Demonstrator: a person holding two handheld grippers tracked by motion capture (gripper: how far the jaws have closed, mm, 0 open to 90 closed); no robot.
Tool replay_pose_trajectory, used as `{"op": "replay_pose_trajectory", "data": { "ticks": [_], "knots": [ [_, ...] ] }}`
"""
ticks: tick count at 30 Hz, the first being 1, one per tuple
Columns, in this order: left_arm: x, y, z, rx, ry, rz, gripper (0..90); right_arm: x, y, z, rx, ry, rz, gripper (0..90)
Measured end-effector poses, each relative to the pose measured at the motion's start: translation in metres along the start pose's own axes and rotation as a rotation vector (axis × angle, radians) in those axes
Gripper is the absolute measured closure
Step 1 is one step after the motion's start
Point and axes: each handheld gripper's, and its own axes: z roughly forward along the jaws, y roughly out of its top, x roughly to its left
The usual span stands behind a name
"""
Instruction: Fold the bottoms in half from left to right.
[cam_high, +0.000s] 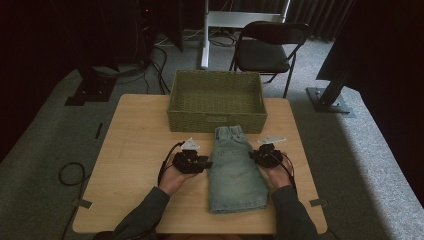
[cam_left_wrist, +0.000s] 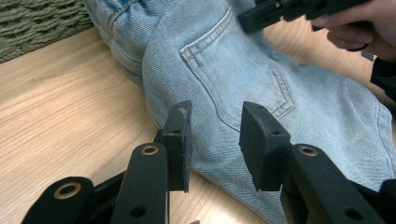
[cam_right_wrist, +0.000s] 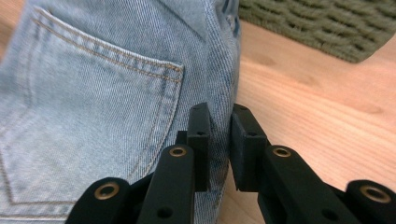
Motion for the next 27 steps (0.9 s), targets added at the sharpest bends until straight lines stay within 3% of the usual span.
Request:
{"op": "replay_pose_trajectory", "data": {
  "ticks": [6, 9, 11, 15, 21, 27],
  "knots": [
    [-0.001, -0.002, 0.001, 0.0, 0.004, 0.001, 64.5, 0.0, -0.003, 0.009, 0.04, -0.009, -0.007, 77.0],
    [-0.002, -0.003, -0.001, 0.001, 0.008, 0.005, 64.4, -0.001, -0.003, 0.007, 0.023, -0.016, -0.002, 66.5],
    [-0.002, -0.003, -0.001, 0.001, 0.009, 0.006, 64.3, -0.002, -0.003, 0.002, 0.008, -0.021, -0.003, 64.6],
    [-0.002, -0.003, -0.004, -0.006, 0.012, 0.008, 64.3, -0.009, -0.003, -0.008, -0.03, -0.036, 0.022, 62.0],
    [-0.004, -0.006, -0.009, -0.014, 0.013, 0.01, 64.0, -0.018, -0.007, -0.013, -0.032, -0.059, 0.05, 61.7],
    [-0.003, -0.01, -0.01, -0.013, 0.014, 0.009, 63.6, -0.015, -0.012, -0.016, -0.037, -0.049, 0.028, 59.7]
  ]
}}
